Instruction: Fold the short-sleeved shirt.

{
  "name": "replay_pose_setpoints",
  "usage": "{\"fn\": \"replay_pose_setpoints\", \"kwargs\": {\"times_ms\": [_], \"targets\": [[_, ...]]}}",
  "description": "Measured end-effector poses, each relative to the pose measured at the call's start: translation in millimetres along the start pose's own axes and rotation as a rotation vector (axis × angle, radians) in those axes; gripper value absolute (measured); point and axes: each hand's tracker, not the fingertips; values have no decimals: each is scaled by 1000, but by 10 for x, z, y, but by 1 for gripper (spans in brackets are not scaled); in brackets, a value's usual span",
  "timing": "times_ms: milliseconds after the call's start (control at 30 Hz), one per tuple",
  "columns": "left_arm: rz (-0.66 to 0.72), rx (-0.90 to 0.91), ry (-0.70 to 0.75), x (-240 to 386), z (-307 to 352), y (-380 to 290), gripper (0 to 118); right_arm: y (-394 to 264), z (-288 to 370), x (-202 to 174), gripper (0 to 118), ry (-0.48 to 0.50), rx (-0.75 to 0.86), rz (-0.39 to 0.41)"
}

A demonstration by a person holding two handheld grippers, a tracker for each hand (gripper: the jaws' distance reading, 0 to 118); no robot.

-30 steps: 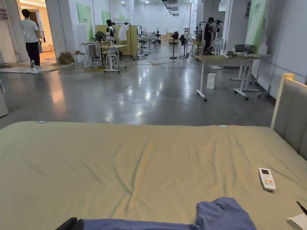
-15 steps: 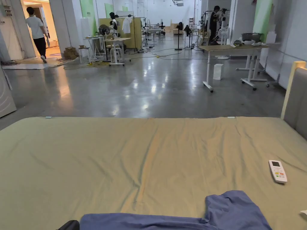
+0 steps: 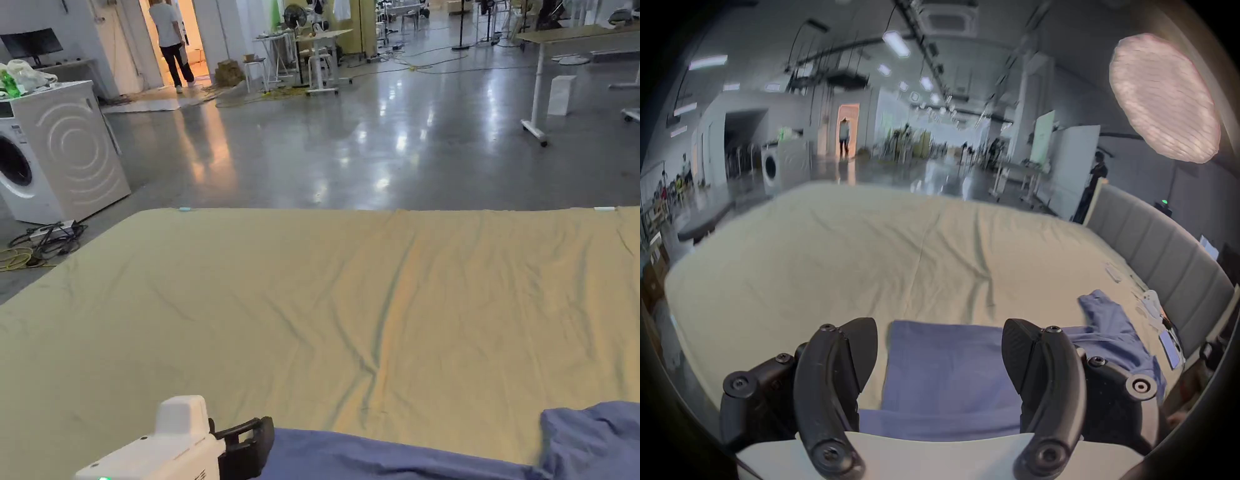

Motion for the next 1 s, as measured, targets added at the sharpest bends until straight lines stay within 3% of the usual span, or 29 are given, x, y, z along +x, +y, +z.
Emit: {"fn": "replay_pose_setpoints", "kwargs": {"times_ms": [100, 200, 300, 400, 500, 600, 667, 700, 767, 800, 933, 1000], "targets": [[-27, -172, 15, 21, -504, -6, 75, -86, -106, 57, 0, -22, -36, -15], [-176, -268, 96, 1, -868, -113, 74, -157, -155, 112, 0, -31, -75, -17], [-180, -317, 90, -126, -1272, -144, 68, -204, -165, 167, 0, -55, -106, -14], [-184, -307, 85, 90, -1134, -166, 48, -211, -166, 214, 0, -63, -122, -28], [-269, -305, 80, 142, -1185, -217, 14, -181, -194, 248, 0, -68, -122, -33], [-386, -338, 100, 228, -1296, -270, 10, -96, -300, 295, 0, -71, -108, -30], [-394, -360, 105, 252, -1382, -278, 10, 20, -450, 354, 1, -72, -100, -35], [-364, -362, 103, 229, -1394, -254, 10, 93, -571, 405, 7, -72, -97, -38], [-327, -383, 98, 272, -1374, -206, 10, 257, -923, 594, 45, -65, -94, -42], [-319, -390, 94, 262, -1379, -197, 10, 323, -1118, 689, 56, -56, -130, -60], [-304, -421, 89, 302, -1384, -125, 10, 512, -2031, 1159, 58, 19, -387, -214], [-309, -427, 89, 314, -1375, -132, 10, 525, -2452, 1372, 58, 17, -439, -210]]}}
